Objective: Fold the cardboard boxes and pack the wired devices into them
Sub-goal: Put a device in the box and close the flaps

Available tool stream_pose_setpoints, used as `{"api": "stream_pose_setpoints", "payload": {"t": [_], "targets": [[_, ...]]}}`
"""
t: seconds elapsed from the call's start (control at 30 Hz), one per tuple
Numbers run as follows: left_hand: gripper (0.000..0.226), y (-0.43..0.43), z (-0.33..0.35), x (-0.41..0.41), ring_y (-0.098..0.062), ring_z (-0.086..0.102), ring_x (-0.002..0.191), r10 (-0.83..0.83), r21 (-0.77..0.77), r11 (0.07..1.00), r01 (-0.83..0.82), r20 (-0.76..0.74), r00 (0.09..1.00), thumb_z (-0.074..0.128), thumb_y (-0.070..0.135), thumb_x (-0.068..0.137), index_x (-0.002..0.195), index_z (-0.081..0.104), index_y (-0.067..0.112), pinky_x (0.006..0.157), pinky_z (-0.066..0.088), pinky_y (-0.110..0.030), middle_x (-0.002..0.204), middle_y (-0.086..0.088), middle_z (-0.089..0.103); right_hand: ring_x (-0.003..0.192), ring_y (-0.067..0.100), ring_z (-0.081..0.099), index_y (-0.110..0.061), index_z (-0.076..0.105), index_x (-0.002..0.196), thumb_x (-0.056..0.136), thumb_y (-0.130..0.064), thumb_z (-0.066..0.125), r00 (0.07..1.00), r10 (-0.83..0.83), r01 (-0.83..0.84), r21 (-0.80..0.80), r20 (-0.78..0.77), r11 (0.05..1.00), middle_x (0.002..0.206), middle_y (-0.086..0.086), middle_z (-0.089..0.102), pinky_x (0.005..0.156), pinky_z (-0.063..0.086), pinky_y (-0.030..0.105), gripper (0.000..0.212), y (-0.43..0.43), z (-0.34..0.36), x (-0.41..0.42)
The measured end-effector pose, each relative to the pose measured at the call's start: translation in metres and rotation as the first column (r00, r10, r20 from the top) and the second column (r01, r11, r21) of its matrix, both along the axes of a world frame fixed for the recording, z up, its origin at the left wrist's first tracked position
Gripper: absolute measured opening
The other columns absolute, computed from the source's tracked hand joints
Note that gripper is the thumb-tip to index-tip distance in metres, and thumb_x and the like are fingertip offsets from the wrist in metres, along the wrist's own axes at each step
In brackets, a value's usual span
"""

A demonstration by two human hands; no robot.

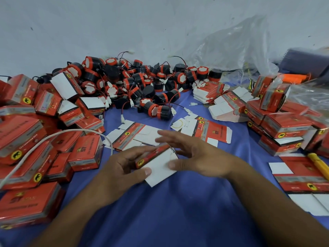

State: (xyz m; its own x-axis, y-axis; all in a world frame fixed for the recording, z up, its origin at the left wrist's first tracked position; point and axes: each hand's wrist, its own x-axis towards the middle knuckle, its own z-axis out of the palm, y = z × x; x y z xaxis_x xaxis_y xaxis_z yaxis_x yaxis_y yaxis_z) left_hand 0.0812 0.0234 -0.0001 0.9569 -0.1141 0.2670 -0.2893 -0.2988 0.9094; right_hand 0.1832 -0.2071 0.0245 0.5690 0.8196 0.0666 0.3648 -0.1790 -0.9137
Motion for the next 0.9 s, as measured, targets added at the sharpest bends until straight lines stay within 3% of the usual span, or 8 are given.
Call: {"api": "stream_pose_setpoints", "payload": {"t": [0.1, 0.2, 0.37, 0.53, 0.63, 0.73, 0.8, 0.9], "targets": [[0.052, -0.002, -0.004, -0.001, -0.002, 0.066, 0.1, 0.039, 0.154, 0.988, -0.03, -0.054, 0.998, 0.076, 0.046, 0.076, 0.122, 0.053, 0.053, 0.079, 0.052, -0.013, 0.11, 0.022, 0.068, 0.127, 0.0, 0.052, -0.041, 0.052, 0.139, 0.082, -0.045, 0.08, 0.966, -0.021, 0.062, -0.154, 0.257, 0.986, 0.134, -0.023, 0.057, 0.111, 0.04, 0.033, 0.064, -0.006, 0.006, 0.002], [0.054, -0.007, -0.005, 0.001, 0.01, 0.053, 0.11, 0.155, 0.407, 0.886, -0.222, 0.19, 0.969, 0.075, 0.057, 0.076, 0.123, 0.057, 0.039, 0.091, 0.04, -0.004, 0.114, 0.031, 0.06, 0.111, 0.007, 0.05, -0.028, 0.06, 0.126, 0.079, -0.041, 0.083, 0.819, -0.049, 0.139, -0.113, 0.572, 0.984, 0.118, -0.014, 0.058, 0.096, 0.038, 0.019, 0.054, -0.004, 0.002, -0.002], [0.044, -0.004, -0.001, 0.013, -0.026, 0.047, 0.124, 0.045, 0.563, 0.524, -0.639, 0.731, 0.681, 0.063, 0.049, 0.078, 0.106, 0.068, 0.016, 0.105, 0.026, -0.062, 0.105, -0.001, 0.07, 0.103, 0.022, 0.053, -0.014, 0.062, 0.111, 0.079, -0.04, 0.08, 0.439, -0.143, 0.294, 0.009, 0.887, 0.956, 0.11, 0.0, 0.061, 0.095, 0.044, 0.036, 0.045, 0.012, -0.004, -0.01], [0.045, -0.012, 0.0, 0.018, -0.034, 0.061, 0.112, 0.054, 0.619, 0.296, -0.727, 0.749, 0.66, 0.085, 0.036, 0.065, 0.099, 0.07, 0.009, 0.096, 0.034, -0.052, 0.098, -0.01, 0.072, 0.093, 0.027, 0.062, -0.009, 0.065, 0.109, 0.076, -0.021, 0.082, 0.324, -0.214, 0.503, 0.023, 0.921, 0.864, 0.107, 0.007, 0.066, 0.078, 0.054, 0.042, 0.039, 0.027, -0.015, -0.018], [0.065, -0.018, -0.005, 0.018, -0.039, 0.065, 0.098, 0.199, 0.687, 0.378, -0.621, 0.595, 0.779, 0.098, 0.036, 0.047, 0.098, 0.068, 0.009, 0.081, 0.05, -0.05, 0.111, -0.018, 0.066, 0.092, 0.028, 0.057, -0.011, 0.053, 0.114, 0.086, -0.014, 0.067, 0.499, -0.208, 0.536, -0.111, 0.841, 0.837, 0.112, 0.007, 0.056, 0.073, 0.051, 0.044, 0.031, 0.034, -0.024, -0.018], [0.057, -0.017, -0.01, 0.015, -0.02, 0.049, 0.118, 0.263, 0.555, 0.695, -0.456, 0.394, 0.881, 0.075, 0.06, 0.07, 0.099, 0.066, 0.012, 0.087, 0.049, -0.038, 0.133, -0.012, 0.051, 0.091, 0.029, 0.057, -0.016, 0.036, 0.117, 0.09, -0.02, 0.061, 0.604, -0.218, 0.538, -0.191, 0.767, 0.821, 0.12, 0.004, 0.047, 0.072, 0.048, 0.046, 0.037, 0.033, -0.025, -0.015], [0.043, -0.014, -0.015, 0.014, 0.005, 0.029, 0.126, 0.293, 0.397, 0.829, -0.394, 0.292, 0.91, 0.058, 0.063, 0.084, 0.104, 0.06, 0.025, 0.099, 0.042, -0.03, 0.143, 0.006, 0.037, 0.087, 0.021, 0.06, -0.021, 0.035, 0.117, 0.089, -0.034, 0.066, 0.639, -0.164, 0.488, -0.231, 0.752, 0.842, 0.112, -0.003, 0.056, 0.069, 0.049, 0.039, 0.044, 0.028, -0.019, -0.011], [0.014, -0.007, -0.022, 0.013, 0.0, 0.029, 0.135, 0.293, 0.351, 0.864, -0.361, 0.232, 0.928, 0.065, 0.047, 0.09, 0.1, 0.058, 0.04, 0.104, 0.04, -0.029, 0.148, 0.015, 0.033, 0.068, 0.007, 0.056, -0.032, 0.042, 0.094, 0.078, -0.075, 0.062, 0.818, -0.188, 0.36, -0.229, 0.544, 0.904, 0.078, -0.014, 0.058, 0.057, 0.042, 0.022, 0.05, 0.015, -0.004, -0.006]]}}
